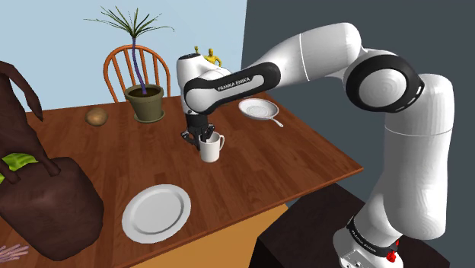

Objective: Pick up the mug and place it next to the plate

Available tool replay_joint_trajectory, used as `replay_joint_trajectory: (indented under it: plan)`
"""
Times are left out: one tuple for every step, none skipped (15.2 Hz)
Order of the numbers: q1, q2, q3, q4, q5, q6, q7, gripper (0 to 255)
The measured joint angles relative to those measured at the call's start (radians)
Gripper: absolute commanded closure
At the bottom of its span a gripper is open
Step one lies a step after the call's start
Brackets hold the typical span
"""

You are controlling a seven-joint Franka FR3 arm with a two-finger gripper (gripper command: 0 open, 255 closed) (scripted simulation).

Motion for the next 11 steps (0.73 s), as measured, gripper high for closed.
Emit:
replay_joint_trajectory:
  plan:
    - [0.000,0.005,-0.001,-0.003,-0.001,0.008,0.000,255]
    - [0.000,0.009,-0.001,-0.012,-0.002,0.021,0.001,255]
    - [0.000,0.012,-0.001,-0.015,-0.003,0.026,0.002,255]
    - [0.000,0.014,-0.002,-0.015,-0.003,0.029,0.002,255]
    - [0.001,0.015,-0.002,-0.016,-0.003,0.030,0.002,255]
    - [0.001,0.015,-0.002,-0.016,-0.003,0.031,0.002,255]
    - [0.001,0.016,-0.002,-0.016,-0.003,0.032,0.002,255]
    - [0.001,0.016,-0.002,-0.016,-0.004,0.032,0.002,255]
    - [0.001,0.016,-0.002,-0.016,-0.004,0.032,0.002,0]
    - [0.001,0.016,-0.002,-0.016,-0.004,0.032,0.002,0]
    - [0.001,0.016,-0.002,-0.016,-0.004,0.032,0.002,0]
